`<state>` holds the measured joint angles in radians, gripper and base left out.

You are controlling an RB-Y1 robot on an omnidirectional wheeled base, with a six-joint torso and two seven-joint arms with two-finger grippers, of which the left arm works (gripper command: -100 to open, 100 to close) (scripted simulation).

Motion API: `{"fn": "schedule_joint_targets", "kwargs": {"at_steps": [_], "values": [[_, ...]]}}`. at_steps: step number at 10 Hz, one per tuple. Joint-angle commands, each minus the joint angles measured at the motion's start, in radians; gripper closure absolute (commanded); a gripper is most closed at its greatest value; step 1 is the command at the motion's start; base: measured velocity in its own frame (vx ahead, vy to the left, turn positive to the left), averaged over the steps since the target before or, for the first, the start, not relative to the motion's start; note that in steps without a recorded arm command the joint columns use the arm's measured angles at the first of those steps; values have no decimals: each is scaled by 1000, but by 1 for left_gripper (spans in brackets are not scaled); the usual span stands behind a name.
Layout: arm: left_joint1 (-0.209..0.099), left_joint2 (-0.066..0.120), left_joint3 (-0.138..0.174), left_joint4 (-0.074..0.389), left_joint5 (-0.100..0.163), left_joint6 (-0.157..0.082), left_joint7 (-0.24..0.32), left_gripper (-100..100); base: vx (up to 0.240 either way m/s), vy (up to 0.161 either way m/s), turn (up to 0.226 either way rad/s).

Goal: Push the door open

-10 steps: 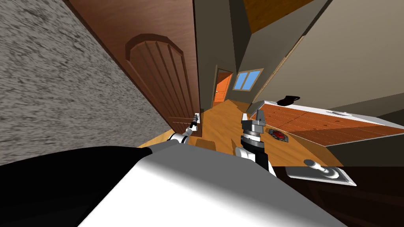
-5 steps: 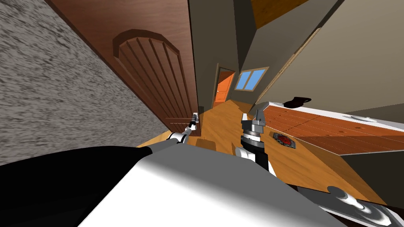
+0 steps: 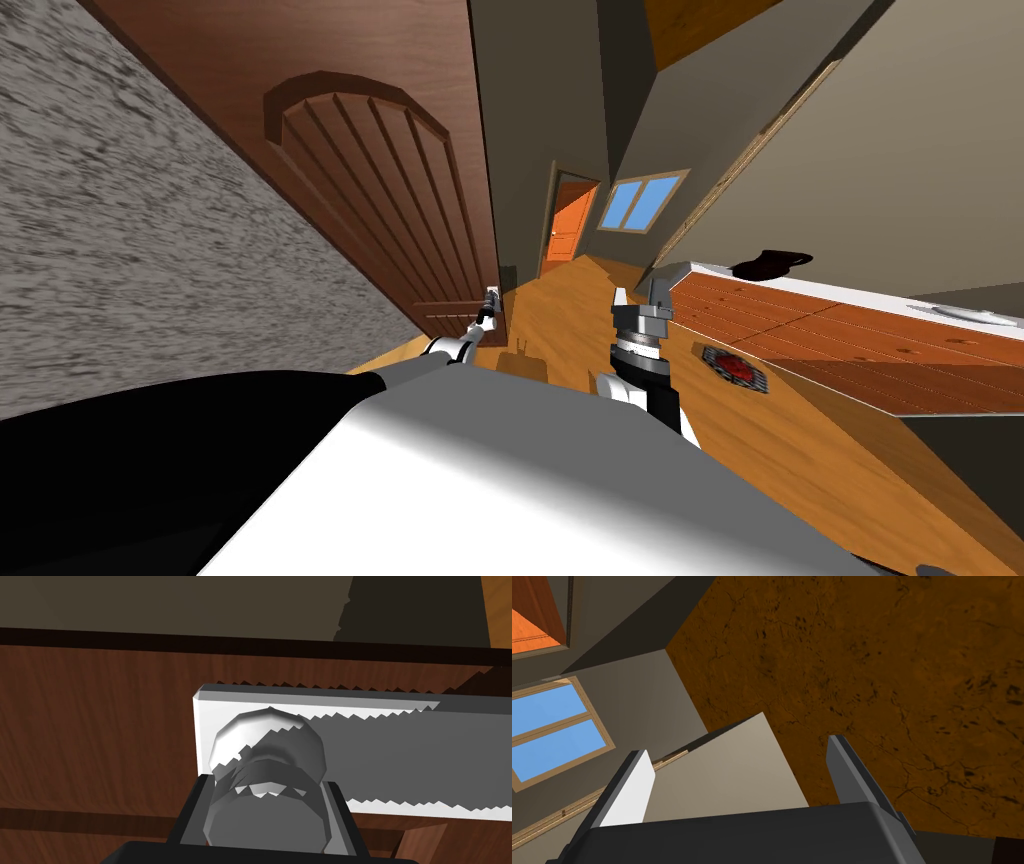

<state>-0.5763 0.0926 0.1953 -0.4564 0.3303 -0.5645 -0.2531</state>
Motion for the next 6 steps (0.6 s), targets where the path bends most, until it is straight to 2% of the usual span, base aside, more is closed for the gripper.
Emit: {"fn": "schedule_joint_targets", "kwargs": {"at_steps": [1,2,4,5,6], "values": [[-7,15,15,6,9,-6,-4,100,192,-120,75],[-7,21,24,7,15,-8,-9,100,196,-98,77],[-7,21,24,7,15,-8,-9,100,102,-24,9],[-5,32,44,10,26,-11,-19,100,120,-36,36],[-5,35,48,11,29,-12,-22,100,181,-94,49]]}}
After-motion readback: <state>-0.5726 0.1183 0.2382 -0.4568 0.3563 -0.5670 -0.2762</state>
